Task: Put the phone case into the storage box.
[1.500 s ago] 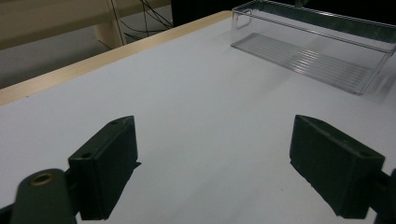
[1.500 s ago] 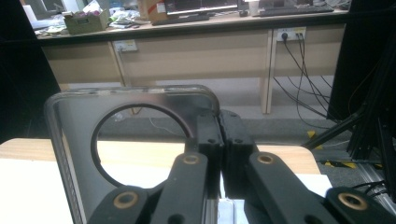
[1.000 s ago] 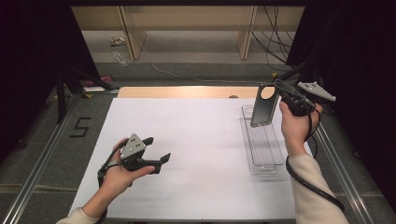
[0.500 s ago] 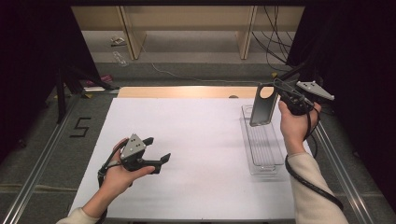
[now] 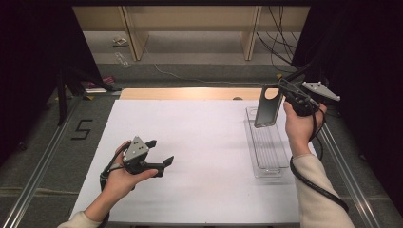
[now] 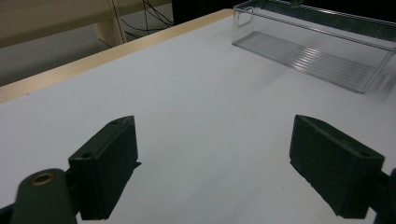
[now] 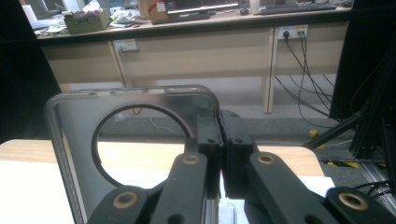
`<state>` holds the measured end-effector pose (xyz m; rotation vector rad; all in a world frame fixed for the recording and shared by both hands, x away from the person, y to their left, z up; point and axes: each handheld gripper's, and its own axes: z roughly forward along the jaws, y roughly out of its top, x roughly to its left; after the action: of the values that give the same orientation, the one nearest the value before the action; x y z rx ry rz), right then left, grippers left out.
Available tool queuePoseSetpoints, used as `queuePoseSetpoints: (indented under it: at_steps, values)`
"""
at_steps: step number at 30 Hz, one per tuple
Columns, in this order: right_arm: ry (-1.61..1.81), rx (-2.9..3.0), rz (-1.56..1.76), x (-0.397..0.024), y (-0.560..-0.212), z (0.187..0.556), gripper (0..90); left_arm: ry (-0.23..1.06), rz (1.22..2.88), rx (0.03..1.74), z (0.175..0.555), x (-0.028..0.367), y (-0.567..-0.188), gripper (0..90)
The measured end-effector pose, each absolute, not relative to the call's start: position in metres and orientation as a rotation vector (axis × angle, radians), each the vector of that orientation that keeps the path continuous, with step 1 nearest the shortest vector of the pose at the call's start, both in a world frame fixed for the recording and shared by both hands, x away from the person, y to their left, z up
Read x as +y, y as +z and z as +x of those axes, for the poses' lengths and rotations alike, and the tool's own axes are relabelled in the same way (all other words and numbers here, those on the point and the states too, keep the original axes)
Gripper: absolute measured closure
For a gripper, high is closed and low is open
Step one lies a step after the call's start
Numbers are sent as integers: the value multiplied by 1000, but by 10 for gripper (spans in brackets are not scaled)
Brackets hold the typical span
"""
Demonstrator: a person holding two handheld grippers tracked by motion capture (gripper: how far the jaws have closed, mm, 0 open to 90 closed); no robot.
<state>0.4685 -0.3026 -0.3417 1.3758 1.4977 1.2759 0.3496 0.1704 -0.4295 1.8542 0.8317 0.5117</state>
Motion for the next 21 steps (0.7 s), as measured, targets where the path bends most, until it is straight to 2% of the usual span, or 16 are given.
queuePoseSetpoints:
  at_steps: [21]
  values:
    - [1264, 1501, 1365, -300, -344, 474, 882, 511, 1854, 833, 350, 170, -430, 151]
